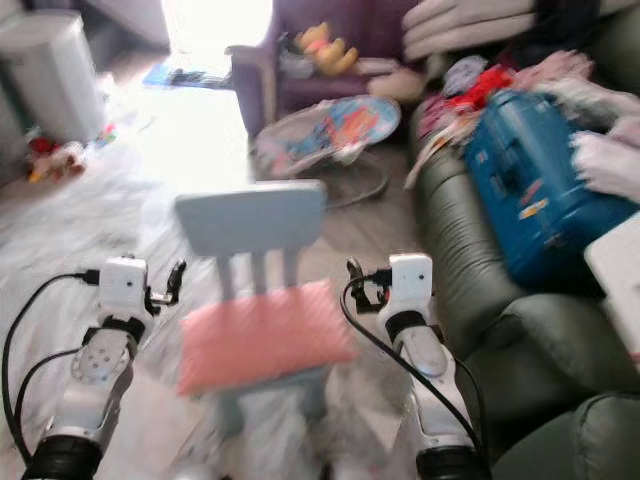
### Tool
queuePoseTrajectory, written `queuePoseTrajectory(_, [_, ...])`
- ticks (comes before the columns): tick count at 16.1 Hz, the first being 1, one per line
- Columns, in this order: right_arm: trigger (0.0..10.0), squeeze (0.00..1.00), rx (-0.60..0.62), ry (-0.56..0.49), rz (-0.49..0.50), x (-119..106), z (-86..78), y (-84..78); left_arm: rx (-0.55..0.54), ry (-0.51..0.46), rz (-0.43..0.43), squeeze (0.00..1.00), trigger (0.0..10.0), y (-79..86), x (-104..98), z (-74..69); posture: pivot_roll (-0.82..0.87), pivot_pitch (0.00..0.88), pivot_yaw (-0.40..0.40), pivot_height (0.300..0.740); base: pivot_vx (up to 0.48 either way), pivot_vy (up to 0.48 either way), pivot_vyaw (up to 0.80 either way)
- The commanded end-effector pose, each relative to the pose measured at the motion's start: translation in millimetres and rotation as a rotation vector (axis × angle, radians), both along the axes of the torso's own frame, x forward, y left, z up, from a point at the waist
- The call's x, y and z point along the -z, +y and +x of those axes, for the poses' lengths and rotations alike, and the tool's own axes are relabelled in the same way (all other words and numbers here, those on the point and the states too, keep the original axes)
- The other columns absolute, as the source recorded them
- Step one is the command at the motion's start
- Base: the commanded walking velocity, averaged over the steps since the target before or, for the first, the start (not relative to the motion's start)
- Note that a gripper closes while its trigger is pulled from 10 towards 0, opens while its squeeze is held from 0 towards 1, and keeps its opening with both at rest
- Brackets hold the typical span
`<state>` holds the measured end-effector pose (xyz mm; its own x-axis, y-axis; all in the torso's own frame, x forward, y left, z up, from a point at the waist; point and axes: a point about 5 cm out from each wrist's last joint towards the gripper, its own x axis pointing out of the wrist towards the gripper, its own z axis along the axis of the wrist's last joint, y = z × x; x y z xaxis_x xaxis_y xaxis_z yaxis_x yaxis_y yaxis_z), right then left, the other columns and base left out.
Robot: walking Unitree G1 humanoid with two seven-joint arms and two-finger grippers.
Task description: Move the pillow to the sofa
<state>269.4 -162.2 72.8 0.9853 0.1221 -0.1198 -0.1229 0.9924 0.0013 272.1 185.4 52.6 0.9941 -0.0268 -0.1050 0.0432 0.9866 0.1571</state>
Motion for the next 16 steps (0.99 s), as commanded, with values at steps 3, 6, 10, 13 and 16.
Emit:
queuePoseTrajectory(3, [10.0,0.00,-0.001,-0.005,-0.015,-1.1,1.7,-2.7,-0.002,0.011,-0.002,0.00,10.0,0.5,0.8,0.6,-0.02,0.000,-0.039,0.740,0.396,0.191,0.69])
queuePoseTrajectory(6, [10.0,0.00,0.004,-0.007,-0.002,-1.2,2.8,-2.3,-0.006,0.009,0.012,0.00,10.0,0.1,1.0,1.1,-0.02,0.000,-0.038,0.740,0.000,0.000,0.24])
queuePoseTrajectory(10, [10.0,0.00,0.013,-0.015,-0.013,-2.5,5.3,-4.2,-0.009,0.011,0.016,0.00,10.0,0.8,1.4,1.6,-0.02,0.000,-0.043,0.740,0.000,0.000,0.00])
queuePoseTrajectory(13, [10.0,0.00,0.030,-0.018,-0.017,-2.1,5.6,-6.1,0.005,0.034,0.012,0.00,10.0,-2.2,5.8,-2.1,-0.02,0.000,-0.042,0.740,0.000,0.000,0.00])
queuePoseTrajectory(16, [10.0,0.00,0.059,-0.020,-0.027,-0.1,2.6,-10.2,0.024,0.067,-0.008,0.00,10.0,-2.6,11.2,-10.2,-0.01,0.000,-0.042,0.740,0.000,0.000,0.00])
